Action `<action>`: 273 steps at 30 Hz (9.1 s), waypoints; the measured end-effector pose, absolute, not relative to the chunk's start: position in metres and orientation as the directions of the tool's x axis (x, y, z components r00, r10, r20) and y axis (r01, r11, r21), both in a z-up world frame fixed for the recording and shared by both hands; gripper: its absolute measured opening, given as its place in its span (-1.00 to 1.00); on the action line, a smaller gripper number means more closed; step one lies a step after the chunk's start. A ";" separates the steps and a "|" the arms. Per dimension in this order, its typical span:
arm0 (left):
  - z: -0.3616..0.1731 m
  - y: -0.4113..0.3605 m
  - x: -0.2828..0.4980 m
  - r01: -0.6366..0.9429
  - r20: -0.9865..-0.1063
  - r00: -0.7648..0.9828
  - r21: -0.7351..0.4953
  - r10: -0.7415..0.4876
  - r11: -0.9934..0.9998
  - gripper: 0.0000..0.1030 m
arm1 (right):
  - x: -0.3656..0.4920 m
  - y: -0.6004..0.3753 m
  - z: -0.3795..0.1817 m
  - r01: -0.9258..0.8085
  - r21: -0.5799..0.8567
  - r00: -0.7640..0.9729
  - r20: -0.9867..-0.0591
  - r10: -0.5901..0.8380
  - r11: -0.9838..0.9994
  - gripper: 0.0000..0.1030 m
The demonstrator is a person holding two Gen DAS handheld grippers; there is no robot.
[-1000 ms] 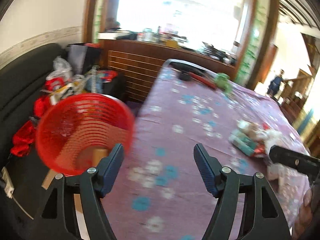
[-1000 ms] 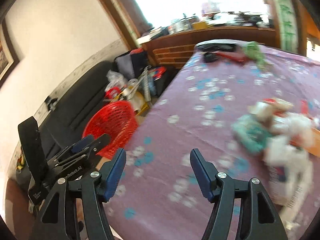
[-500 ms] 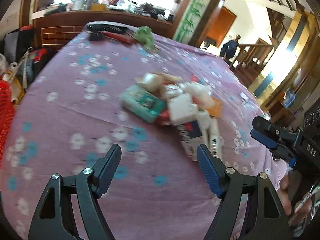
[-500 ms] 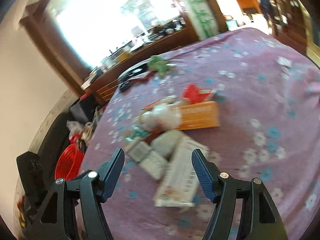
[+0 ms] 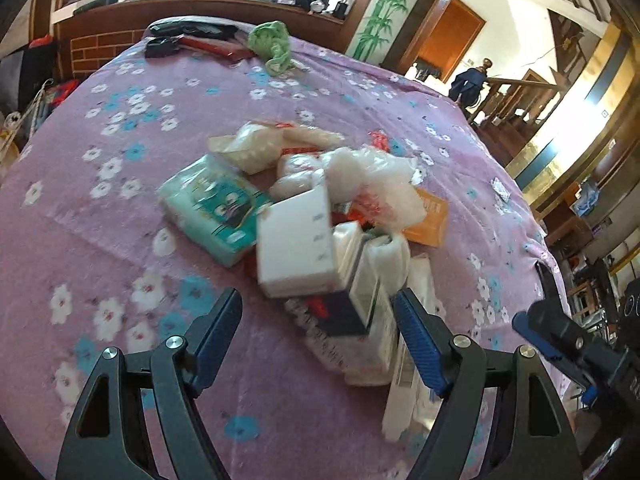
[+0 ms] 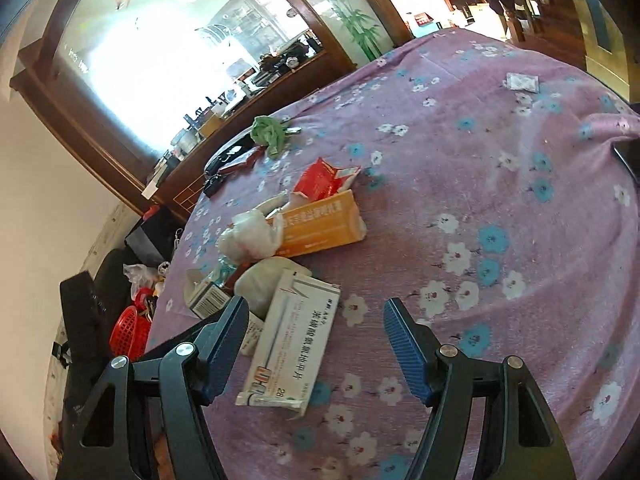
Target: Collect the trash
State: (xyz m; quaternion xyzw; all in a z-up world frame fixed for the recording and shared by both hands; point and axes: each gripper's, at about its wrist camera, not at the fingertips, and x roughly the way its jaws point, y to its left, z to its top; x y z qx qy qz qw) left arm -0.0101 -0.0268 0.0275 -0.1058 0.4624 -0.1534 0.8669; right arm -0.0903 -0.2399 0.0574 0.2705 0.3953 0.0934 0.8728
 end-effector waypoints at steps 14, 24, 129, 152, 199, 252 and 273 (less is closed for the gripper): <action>0.052 0.008 -0.038 0.235 -0.688 0.607 -0.322 -0.397 0.917 -0.36 | -0.068 -0.203 0.026 0.066 0.503 0.566 -0.730 0.383 0.862 0.53; 0.055 0.051 -0.061 0.204 -0.659 0.669 -0.284 -0.345 0.937 -0.36 | -0.049 -0.157 0.018 0.059 0.321 0.538 -0.808 0.241 0.945 0.64; 0.113 0.302 -0.131 -0.231 -0.552 0.833 -0.306 0.025 0.924 -0.36 | -0.051 0.099 0.128 -0.571 0.291 0.448 -0.673 0.589 0.767 0.12; 0.071 0.388 -0.098 -0.376 -0.622 0.777 -0.329 0.101 0.866 0.30 | 0.017 0.265 0.102 -0.645 0.333 0.329 -0.691 0.644 0.688 0.22; 0.077 0.078 -0.068 0.179 -0.691 0.679 -0.171 -0.248 0.969 0.47 | -0.020 -0.132 0.035 -0.118 0.147 0.646 -0.740 0.188 0.982 0.49; 0.029 -0.013 -0.018 0.361 -0.717 0.591 -0.176 -0.370 0.916 -0.48 | -0.041 -0.181 0.052 -0.072 0.341 0.782 -0.564 0.265 0.937 -0.33; 0.042 0.033 -0.034 0.253 -0.612 0.695 -0.283 -0.377 0.925 -0.48 | -0.053 -0.147 0.060 -0.217 0.223 0.794 -0.526 0.305 0.950 -0.33</action>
